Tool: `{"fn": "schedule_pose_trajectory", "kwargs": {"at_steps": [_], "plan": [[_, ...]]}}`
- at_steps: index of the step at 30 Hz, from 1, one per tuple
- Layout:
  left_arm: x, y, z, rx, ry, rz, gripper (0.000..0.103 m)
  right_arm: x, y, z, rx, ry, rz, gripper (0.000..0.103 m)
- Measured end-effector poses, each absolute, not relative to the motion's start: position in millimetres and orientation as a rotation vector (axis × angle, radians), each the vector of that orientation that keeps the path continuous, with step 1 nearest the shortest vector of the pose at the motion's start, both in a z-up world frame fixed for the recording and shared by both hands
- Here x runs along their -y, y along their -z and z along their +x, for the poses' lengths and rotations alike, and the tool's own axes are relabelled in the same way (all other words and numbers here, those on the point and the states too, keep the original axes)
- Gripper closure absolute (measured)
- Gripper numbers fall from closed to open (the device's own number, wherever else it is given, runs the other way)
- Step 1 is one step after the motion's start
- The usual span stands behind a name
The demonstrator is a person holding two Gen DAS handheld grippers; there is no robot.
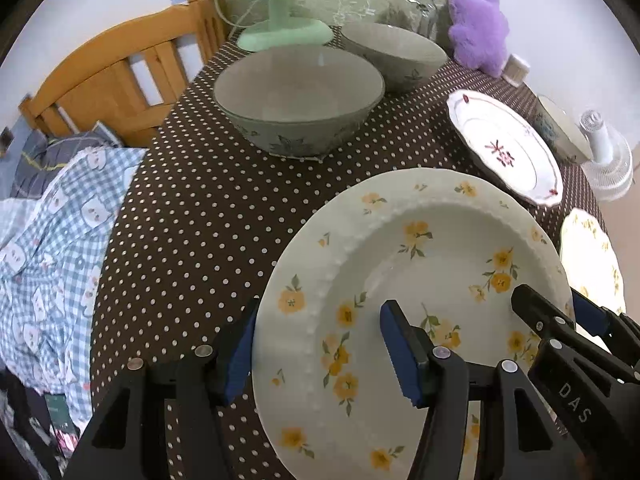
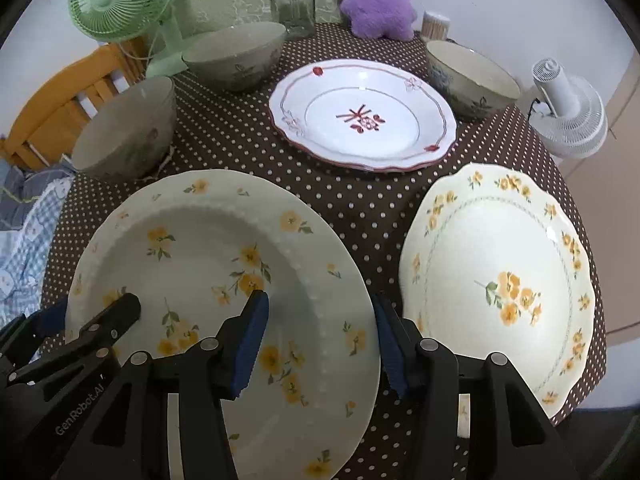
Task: Organize plates and bowls
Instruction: 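Carry the held plate with both grippers over the other floral plate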
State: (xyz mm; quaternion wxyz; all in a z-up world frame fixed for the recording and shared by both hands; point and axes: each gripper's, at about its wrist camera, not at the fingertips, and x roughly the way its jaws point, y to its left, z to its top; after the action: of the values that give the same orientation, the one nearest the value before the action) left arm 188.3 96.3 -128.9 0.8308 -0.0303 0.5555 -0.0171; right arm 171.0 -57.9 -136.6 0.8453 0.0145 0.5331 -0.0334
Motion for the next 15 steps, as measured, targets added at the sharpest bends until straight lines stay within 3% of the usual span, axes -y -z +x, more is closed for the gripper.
{"fn": "schedule_pose_trajectory", "kwargs": {"at_steps": [15], "plan": [[-38.9, 95.9, 171.9, -1.122, 0.001, -0.098, 0.043, 113.8, 100.9, 167.9, -1.079, 0.014, -0.008, 0.047]]}}
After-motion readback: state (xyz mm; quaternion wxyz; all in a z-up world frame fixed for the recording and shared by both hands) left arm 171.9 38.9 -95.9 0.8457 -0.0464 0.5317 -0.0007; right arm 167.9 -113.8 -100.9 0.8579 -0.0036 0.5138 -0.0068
